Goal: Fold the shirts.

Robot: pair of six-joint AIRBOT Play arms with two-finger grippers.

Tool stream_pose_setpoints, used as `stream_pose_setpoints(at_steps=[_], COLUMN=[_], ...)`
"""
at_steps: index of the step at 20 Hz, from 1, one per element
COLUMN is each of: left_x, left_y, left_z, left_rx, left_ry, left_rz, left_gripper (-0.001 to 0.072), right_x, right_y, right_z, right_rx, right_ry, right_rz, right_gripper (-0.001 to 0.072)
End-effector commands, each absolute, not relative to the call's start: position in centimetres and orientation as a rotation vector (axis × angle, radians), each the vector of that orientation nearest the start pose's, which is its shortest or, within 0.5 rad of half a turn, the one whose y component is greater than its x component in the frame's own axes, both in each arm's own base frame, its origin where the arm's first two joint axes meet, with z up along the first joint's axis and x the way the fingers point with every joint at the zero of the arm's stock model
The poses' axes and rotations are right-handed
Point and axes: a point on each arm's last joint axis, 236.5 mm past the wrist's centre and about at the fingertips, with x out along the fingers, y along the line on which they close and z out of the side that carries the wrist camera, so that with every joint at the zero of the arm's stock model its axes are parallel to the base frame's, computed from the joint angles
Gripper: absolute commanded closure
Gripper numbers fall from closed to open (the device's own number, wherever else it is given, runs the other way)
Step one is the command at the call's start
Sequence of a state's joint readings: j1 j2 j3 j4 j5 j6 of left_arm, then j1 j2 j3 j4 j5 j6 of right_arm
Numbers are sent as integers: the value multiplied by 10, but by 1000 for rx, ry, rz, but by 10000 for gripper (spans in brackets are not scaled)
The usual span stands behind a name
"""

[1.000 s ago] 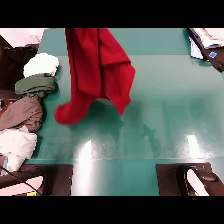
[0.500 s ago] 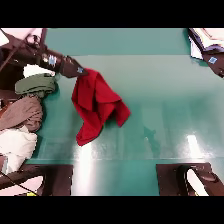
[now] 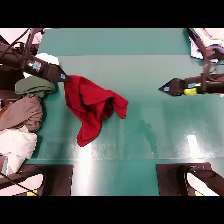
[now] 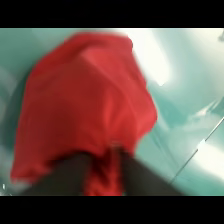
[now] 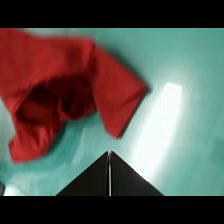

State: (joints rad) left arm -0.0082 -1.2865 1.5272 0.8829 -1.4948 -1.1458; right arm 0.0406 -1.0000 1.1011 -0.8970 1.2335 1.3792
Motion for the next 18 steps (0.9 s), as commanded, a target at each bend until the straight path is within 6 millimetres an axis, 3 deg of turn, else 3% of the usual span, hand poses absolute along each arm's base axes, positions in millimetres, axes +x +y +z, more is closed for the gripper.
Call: stream_pose_setpoints(at_steps=[1,4,6,9,12,14,18], left_x=[361,353,342,334,350,365,401], left_y=[-107,-97,-98,-92,-106,-105,-120], left_z=[145,130,98,35,3,-13,-14], left_rx=[-99,-106,-152,-226,-373,-347,-359], left_ry=[1169,1212,1287,1367,1287,1220,1087], left_rz=[-620,-569,-556,-461,-421,-368,-340], left_gripper=[63,64,64,63,63,62,62], right_x=[322,328,331,332,334,335,335], right_y=[176,173,172,173,173,173,173], right_z=[95,95,96,96,97,98,98], right_rx=[330,340,341,340,343,343,344], right_ry=[1167,1152,1139,1137,1125,1123,1124], right_rz=[623,607,602,602,598,597,598], right_gripper=[694,694,694,694,694,694,694])
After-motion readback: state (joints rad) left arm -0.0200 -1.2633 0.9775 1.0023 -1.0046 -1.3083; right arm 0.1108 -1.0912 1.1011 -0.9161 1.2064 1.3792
